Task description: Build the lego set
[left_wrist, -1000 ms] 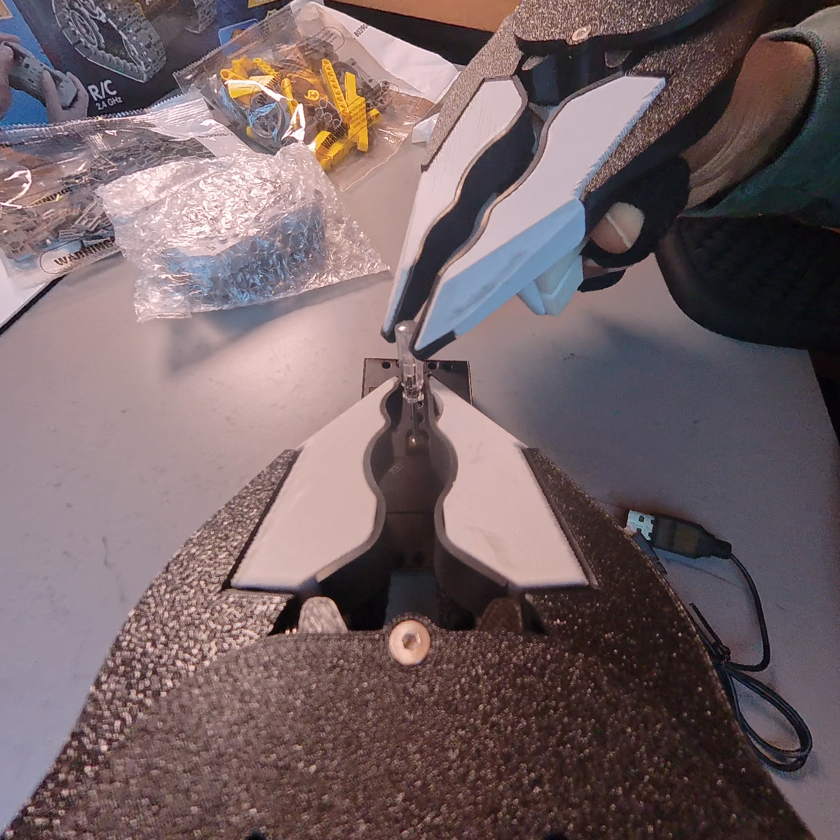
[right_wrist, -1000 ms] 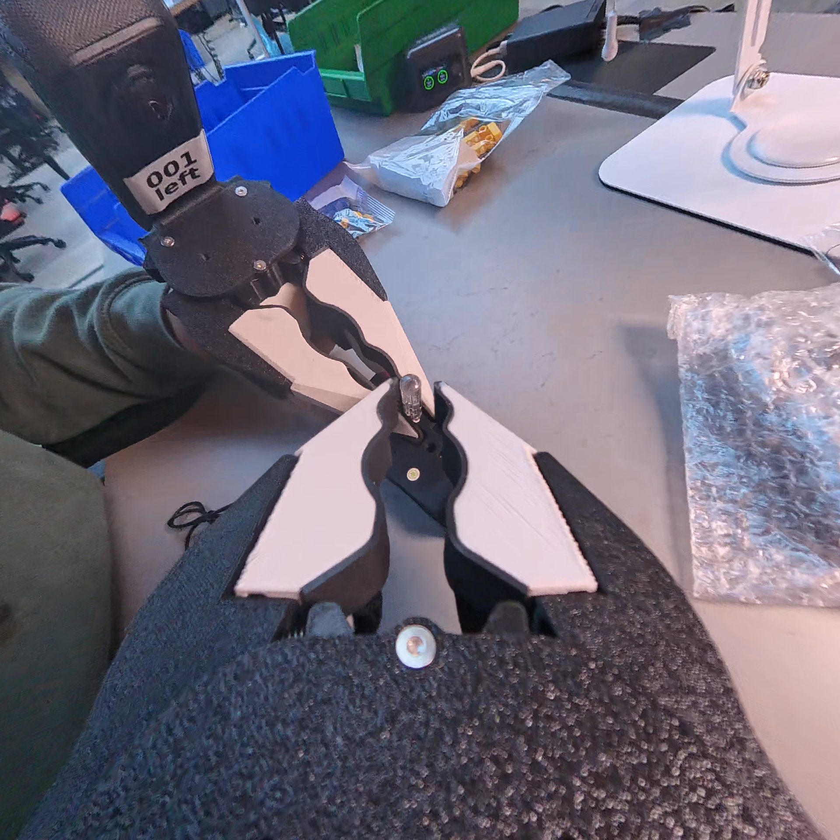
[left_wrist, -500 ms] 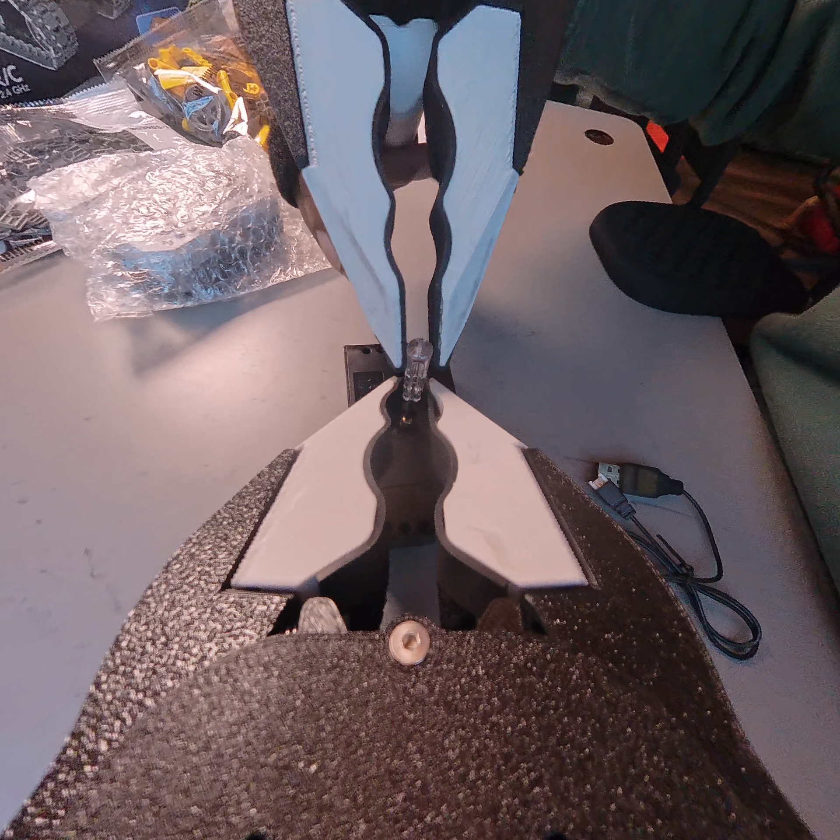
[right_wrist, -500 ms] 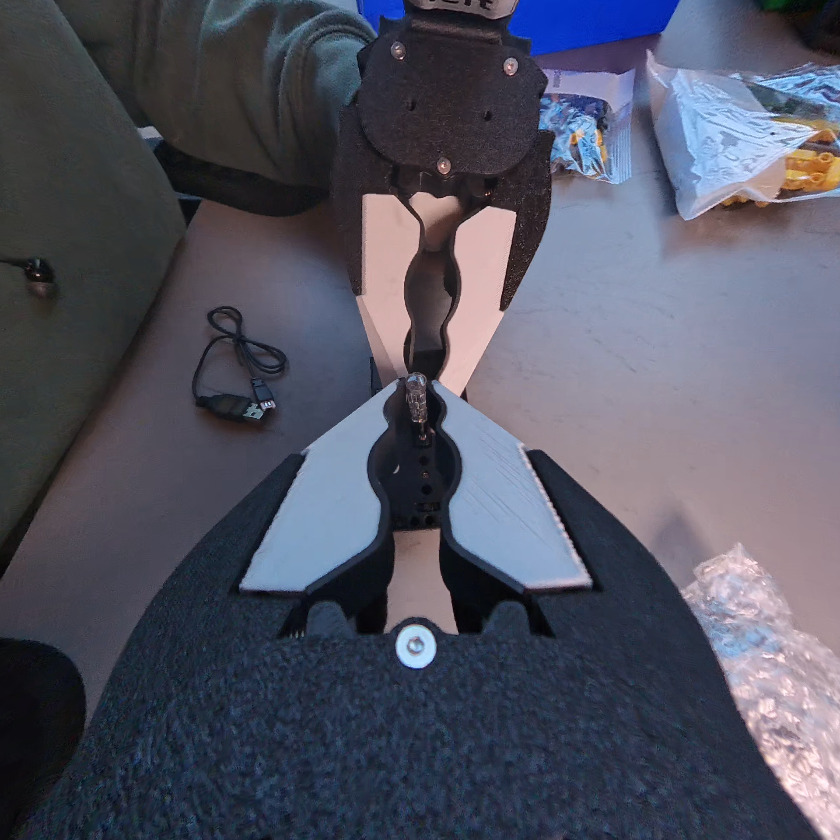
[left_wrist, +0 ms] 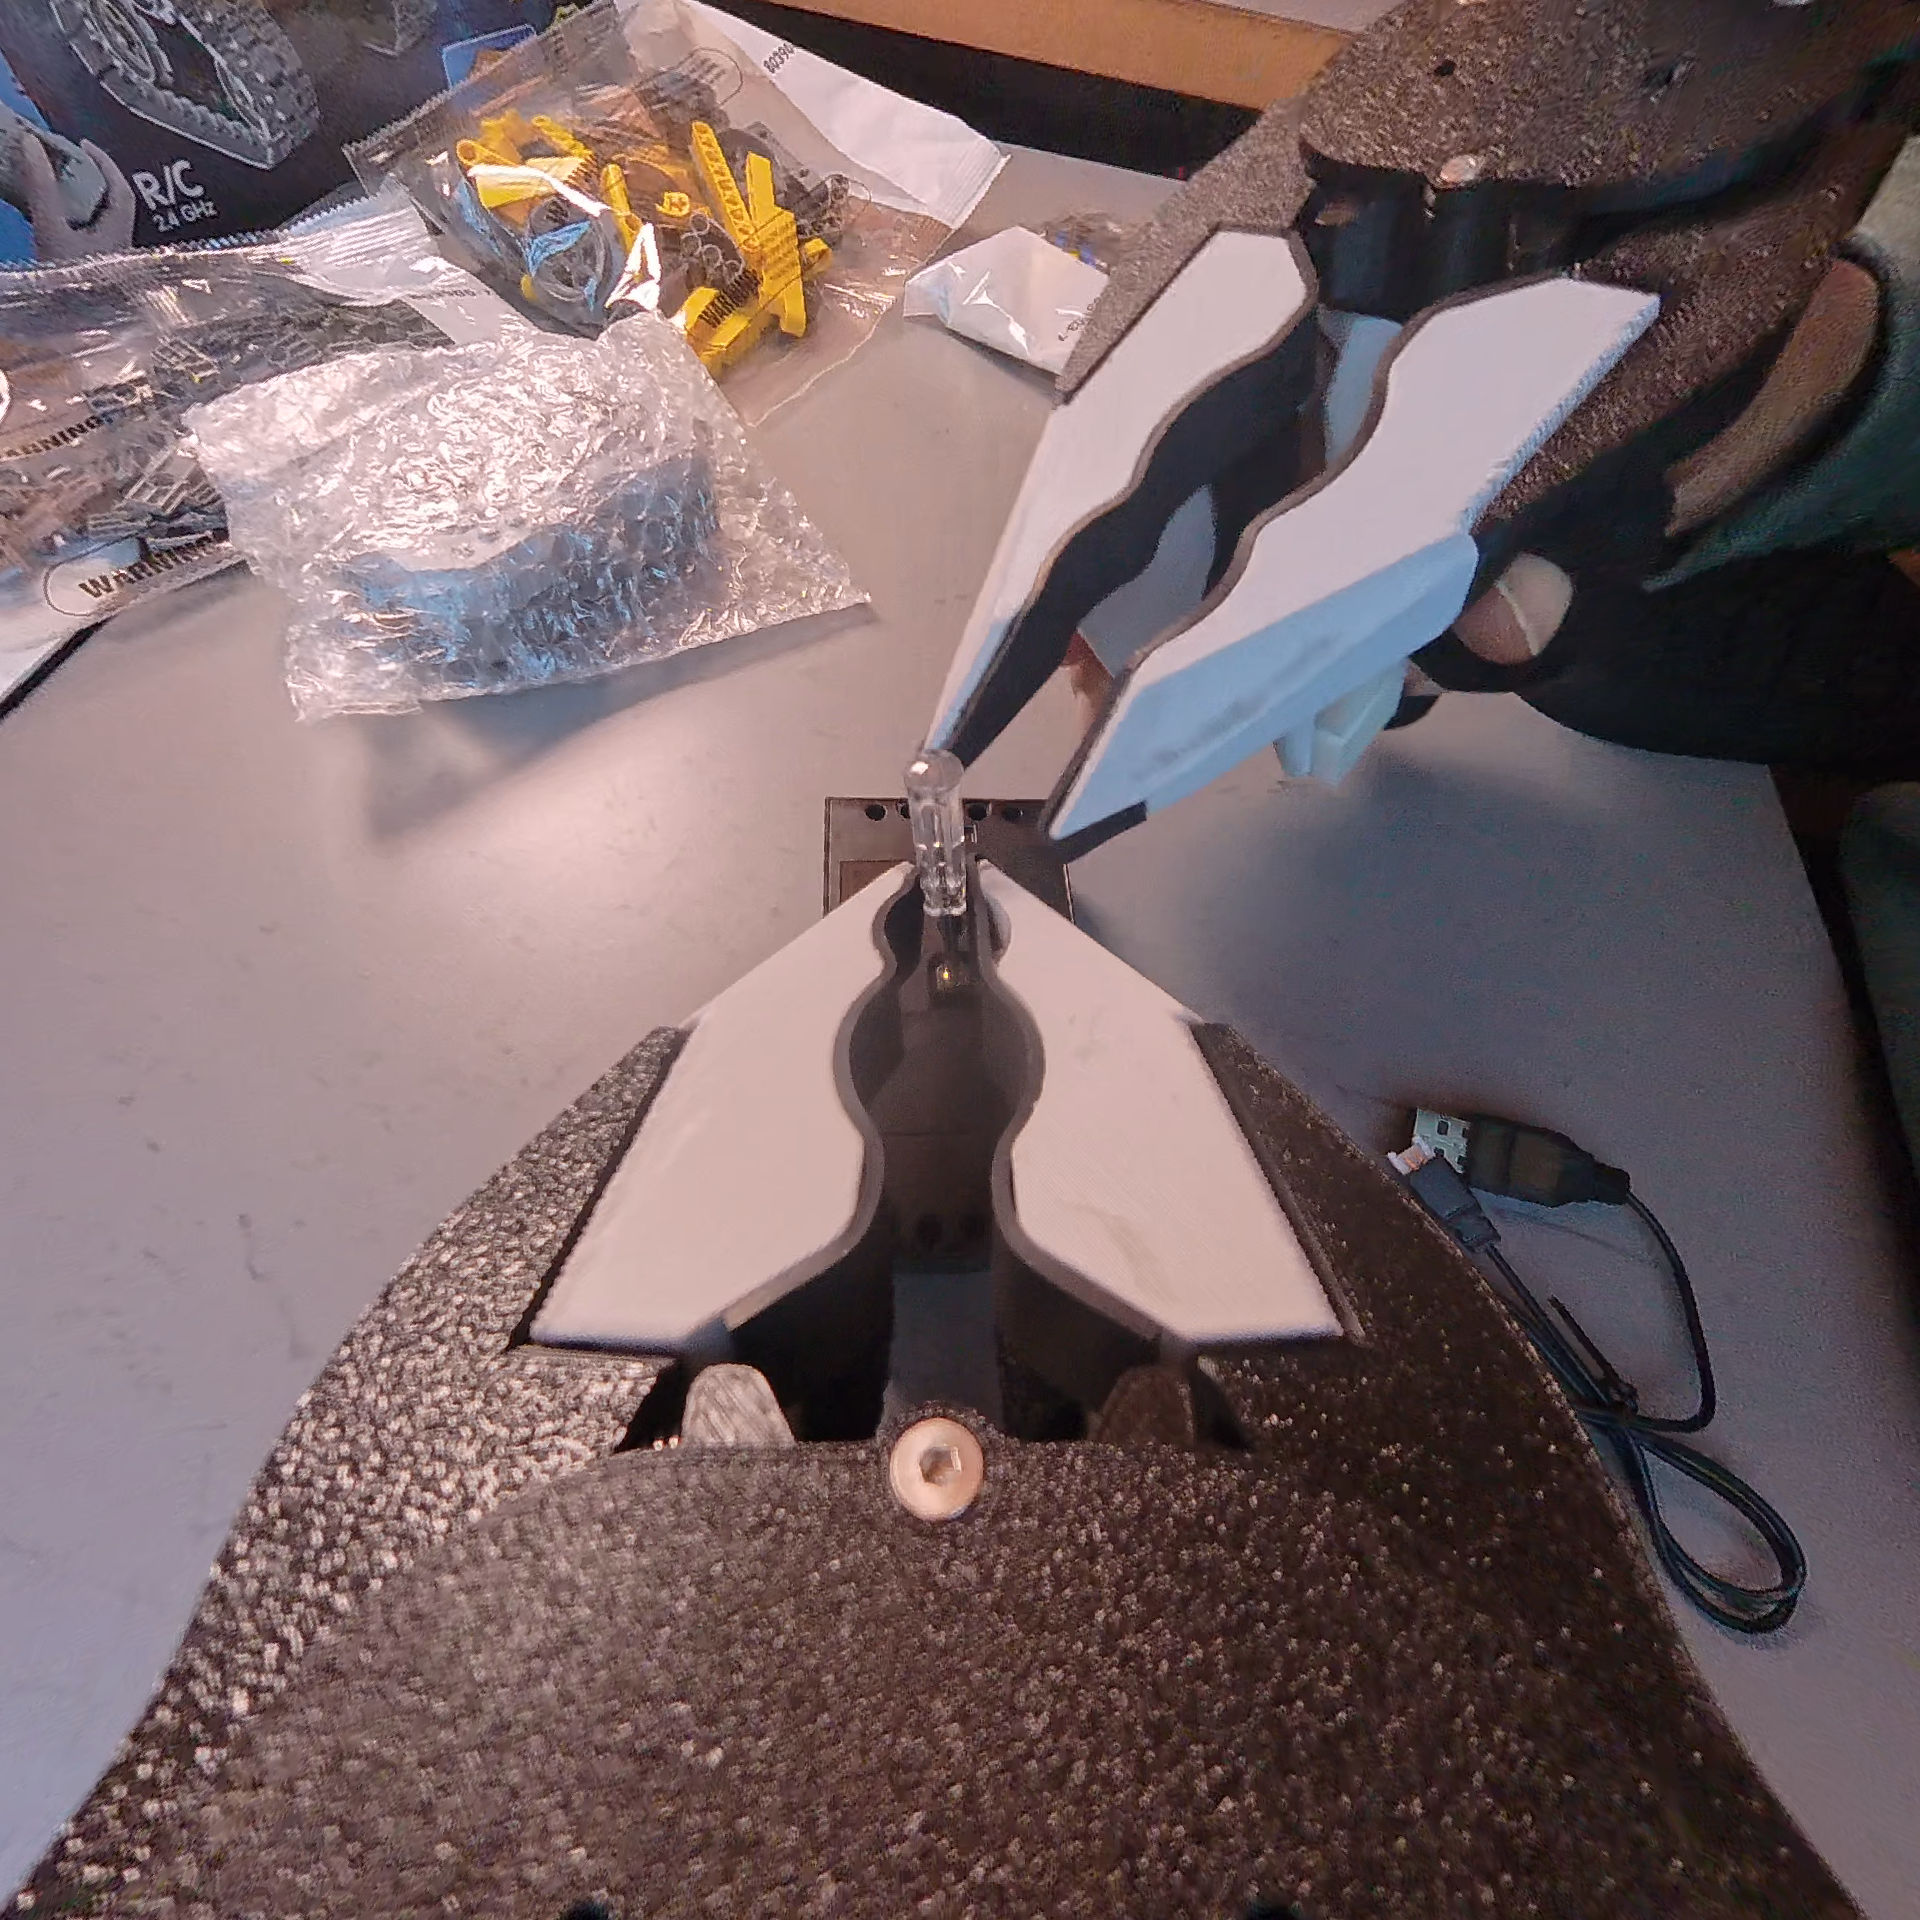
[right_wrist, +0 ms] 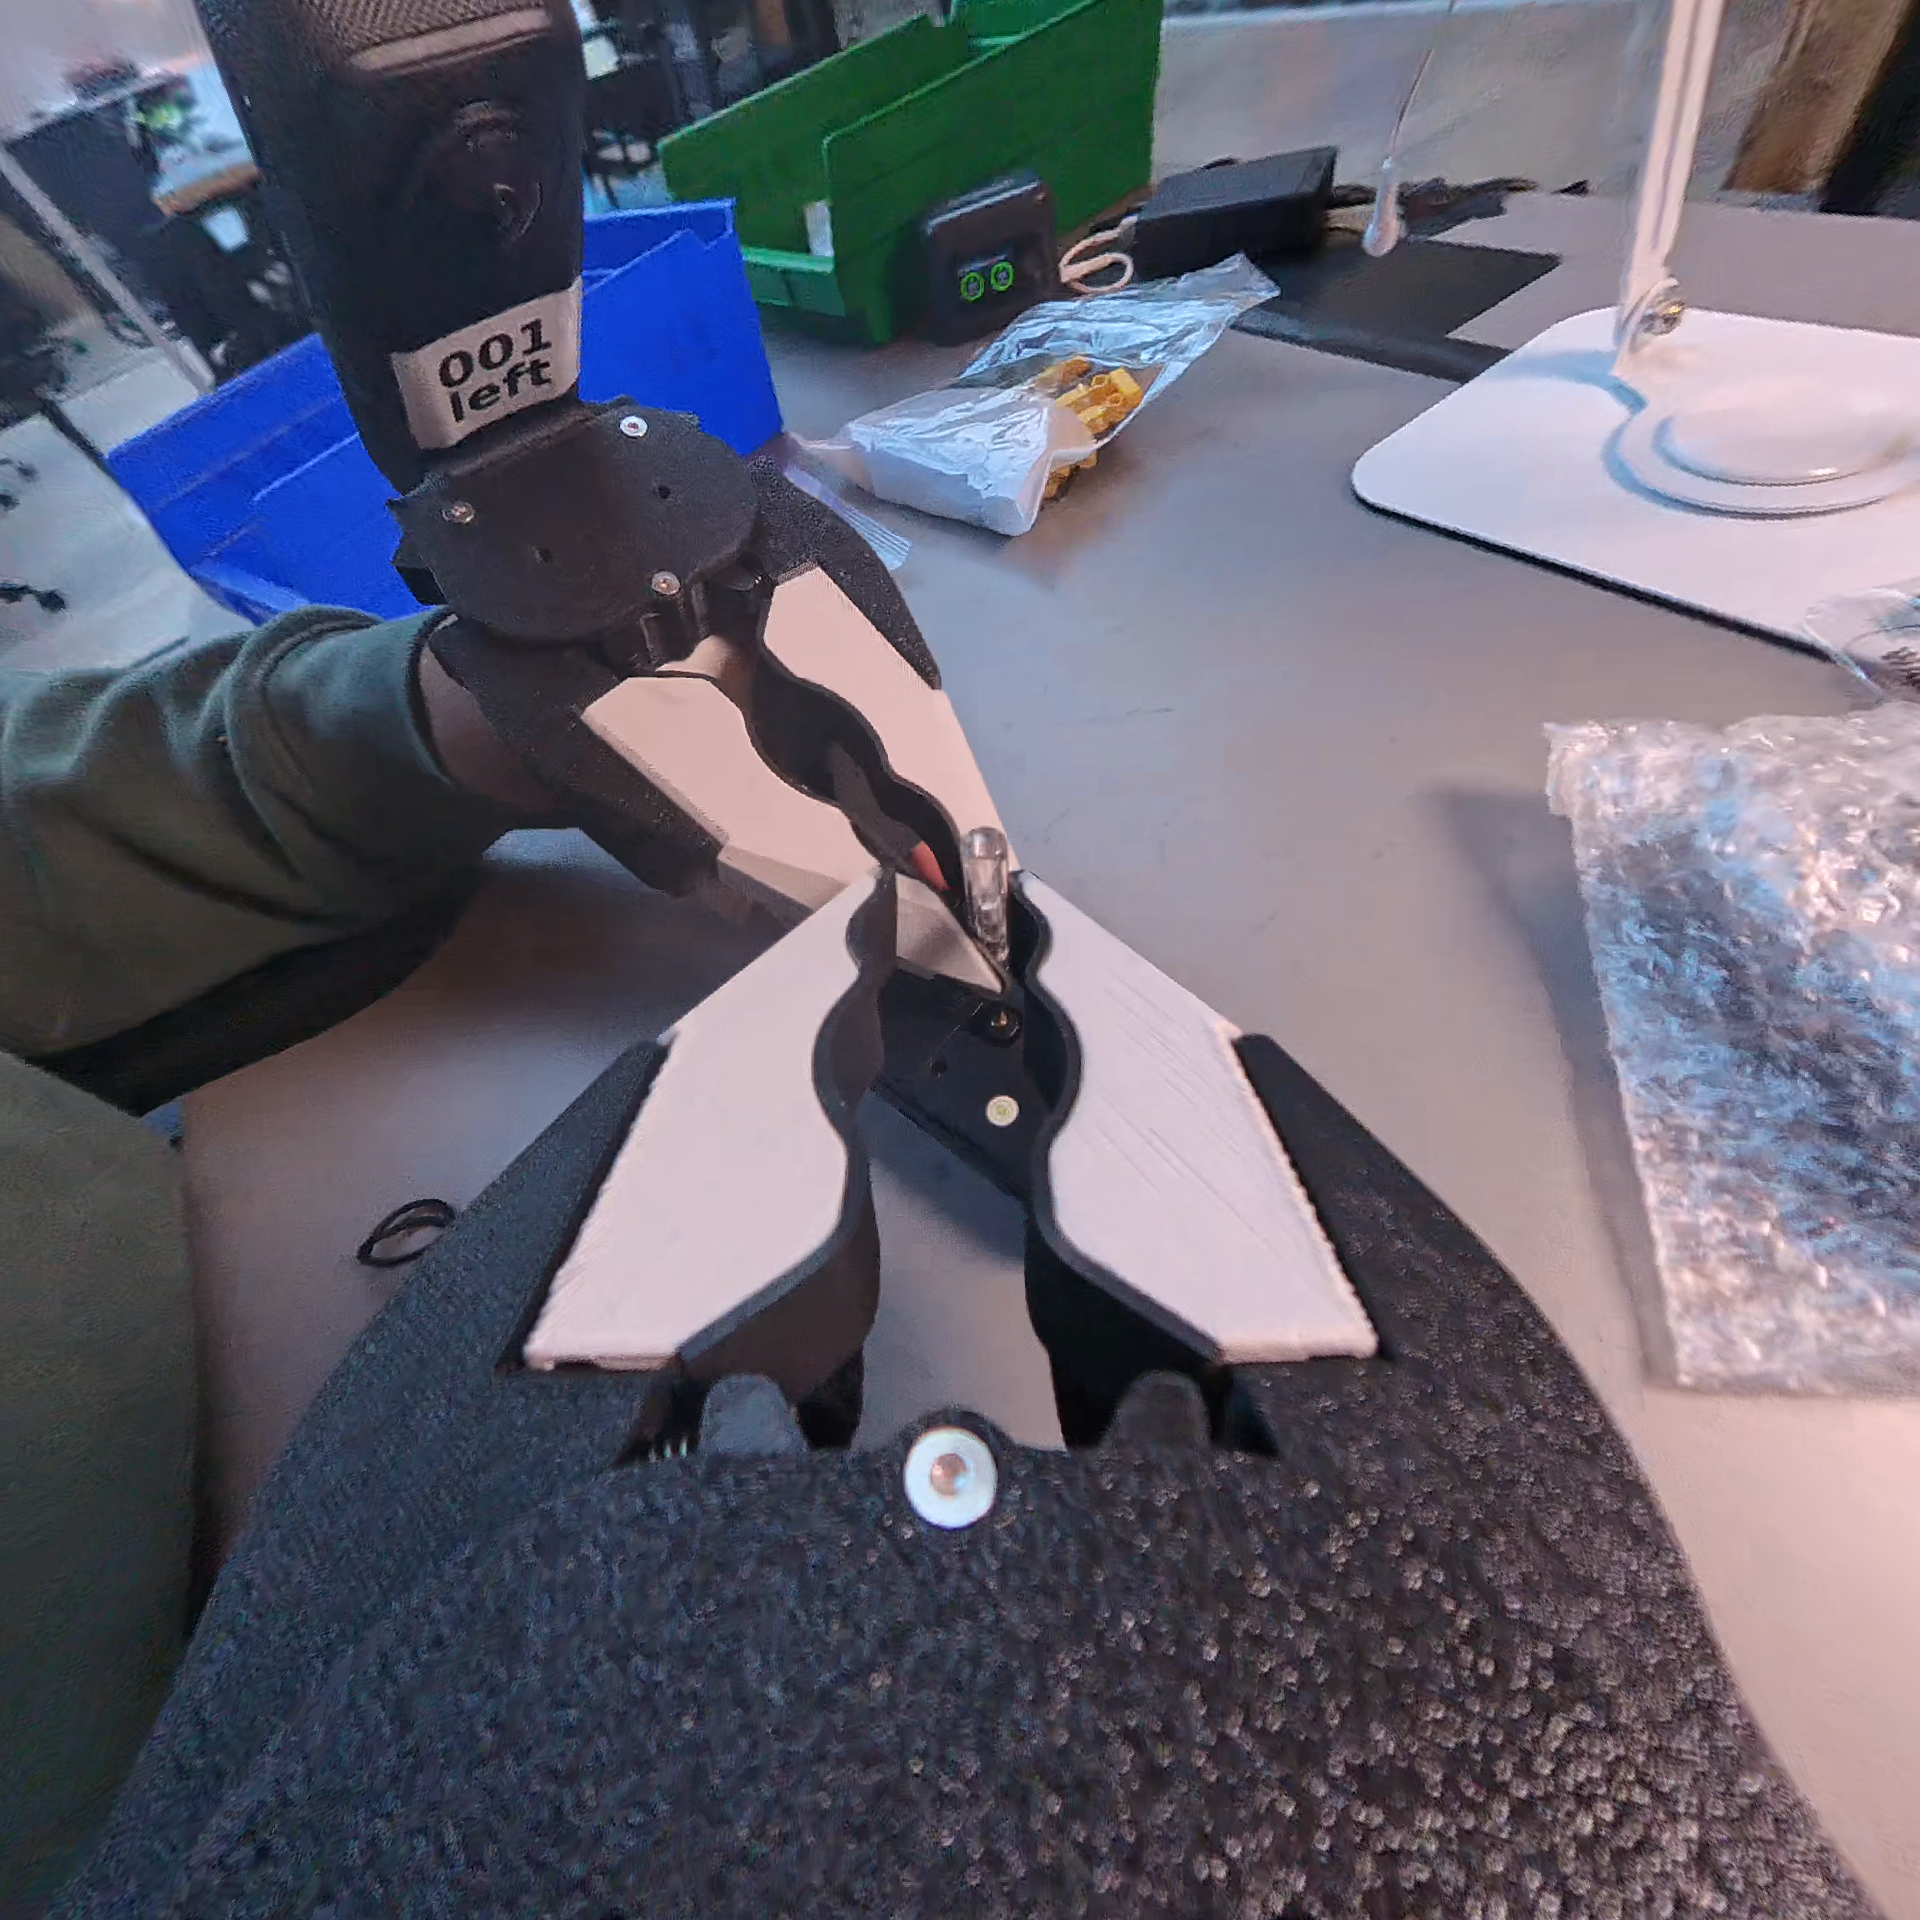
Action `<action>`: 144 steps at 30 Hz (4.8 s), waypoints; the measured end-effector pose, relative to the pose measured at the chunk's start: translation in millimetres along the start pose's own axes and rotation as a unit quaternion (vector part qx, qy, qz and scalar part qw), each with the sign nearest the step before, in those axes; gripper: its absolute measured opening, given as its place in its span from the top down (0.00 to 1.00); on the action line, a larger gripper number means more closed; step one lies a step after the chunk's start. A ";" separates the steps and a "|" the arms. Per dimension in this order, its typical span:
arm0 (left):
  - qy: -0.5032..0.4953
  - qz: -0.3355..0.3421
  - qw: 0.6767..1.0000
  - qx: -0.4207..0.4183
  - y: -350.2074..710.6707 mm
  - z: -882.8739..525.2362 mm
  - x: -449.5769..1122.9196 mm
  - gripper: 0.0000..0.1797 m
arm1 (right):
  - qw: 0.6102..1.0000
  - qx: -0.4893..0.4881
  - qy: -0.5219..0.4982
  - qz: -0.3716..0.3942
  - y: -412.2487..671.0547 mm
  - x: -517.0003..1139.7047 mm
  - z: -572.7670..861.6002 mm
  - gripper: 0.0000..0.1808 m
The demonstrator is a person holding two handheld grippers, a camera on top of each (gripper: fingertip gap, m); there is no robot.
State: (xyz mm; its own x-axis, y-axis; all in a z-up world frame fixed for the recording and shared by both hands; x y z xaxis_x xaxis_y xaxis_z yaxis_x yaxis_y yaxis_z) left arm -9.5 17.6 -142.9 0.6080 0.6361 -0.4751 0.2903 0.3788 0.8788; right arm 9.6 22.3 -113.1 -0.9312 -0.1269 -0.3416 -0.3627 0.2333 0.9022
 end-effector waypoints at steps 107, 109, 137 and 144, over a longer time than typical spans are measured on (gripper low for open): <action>-0.025 0.017 0.999 0.022 0.9 -0.7 -5.4 0.95 | 0.901 -0.162 0.390 -0.096 3.0 14.6 13.0 0.97; -0.023 0.017 0.999 0.025 1.2 -0.1 -4.8 0.95 | 0.925 -0.156 0.336 -0.085 4.6 13.5 16.9 0.91; -0.002 0.005 0.999 0.038 -0.6 -2.4 -4.6 0.92 | 0.992 -0.100 0.077 -0.002 4.2 9.7 7.1 0.97; -0.032 0.000 0.999 0.027 -3.2 0.7 -6.6 0.91 | 0.921 -0.183 0.331 -0.088 5.7 9.1 11.2 0.97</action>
State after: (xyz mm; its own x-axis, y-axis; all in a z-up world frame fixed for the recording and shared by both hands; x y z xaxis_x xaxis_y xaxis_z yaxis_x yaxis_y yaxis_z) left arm -13.9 11.7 -142.5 0.6539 0.5904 -0.4732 0.3288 0.3415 0.8805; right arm -1.3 33.2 -114.0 -0.5898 -0.7211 -0.3636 -0.3568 -0.1713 0.9184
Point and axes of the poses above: each gripper's, where its closed fingertips meet, x out along the fingers, y out of its top, z = x × y across the jaws, the point moved 2 cm from there along -x, back along the fingers, and after that the axes turned 6 degrees about y, right-handed, at the moved point
